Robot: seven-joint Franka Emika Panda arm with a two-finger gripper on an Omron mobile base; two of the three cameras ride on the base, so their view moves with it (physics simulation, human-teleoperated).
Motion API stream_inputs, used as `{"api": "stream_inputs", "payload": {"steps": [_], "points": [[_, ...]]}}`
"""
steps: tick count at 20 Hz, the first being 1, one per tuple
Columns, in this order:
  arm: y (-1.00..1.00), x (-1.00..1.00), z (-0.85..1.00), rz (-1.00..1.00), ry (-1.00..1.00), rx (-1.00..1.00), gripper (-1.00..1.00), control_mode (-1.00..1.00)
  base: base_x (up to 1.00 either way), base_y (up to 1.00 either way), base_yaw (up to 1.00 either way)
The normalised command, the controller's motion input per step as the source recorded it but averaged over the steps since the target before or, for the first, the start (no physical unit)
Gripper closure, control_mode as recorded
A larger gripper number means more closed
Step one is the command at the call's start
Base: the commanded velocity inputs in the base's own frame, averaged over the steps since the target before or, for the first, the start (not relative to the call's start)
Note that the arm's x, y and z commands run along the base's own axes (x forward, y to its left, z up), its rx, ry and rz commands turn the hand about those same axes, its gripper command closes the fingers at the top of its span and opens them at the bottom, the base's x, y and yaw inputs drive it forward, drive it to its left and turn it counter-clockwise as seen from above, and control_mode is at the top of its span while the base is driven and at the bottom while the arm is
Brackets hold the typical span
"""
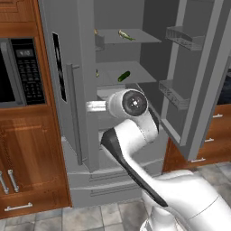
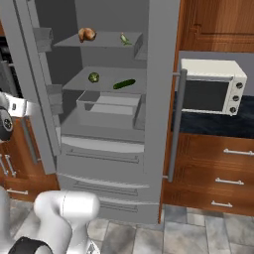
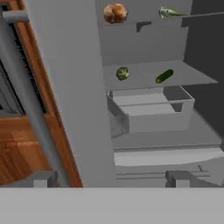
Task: Gather the cucumber and broccoli from the fridge and place them on a tray on the dining counter. Then gather the chicken drumstick and fish from the fridge and place them on the other tray.
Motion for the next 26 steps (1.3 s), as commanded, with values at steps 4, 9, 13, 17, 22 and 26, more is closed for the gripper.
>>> {"api": "stream_inputs", "payload": {"steps": [4,9,13,17,22,26], "points": [[-1.0,-0.14,0.1,0.0,0.17,0.33,-1.0,-1.0,0.0,0.0,0.0],[-0.83,0.38,0.0,0.04,0.17,0.33,-1.0,-1.0,0.0,0.0,0.0],[-0.41,0.6,0.0,0.13,0.12,0.3,-1.0,-1.0,0.0,0.0,0.0],[-0.02,0.62,0.0,0.08,0.12,0.23,-1.0,-1.0,0.0,0.0,0.0],[0.24,0.62,0.0,0.02,0.13,0.14,-1.0,-1.0,0.0,0.0,0.0],[0.3,0.59,-0.03,0.08,0.1,0.08,-1.0,-1.0,0.0,0.0,0.0]]}}
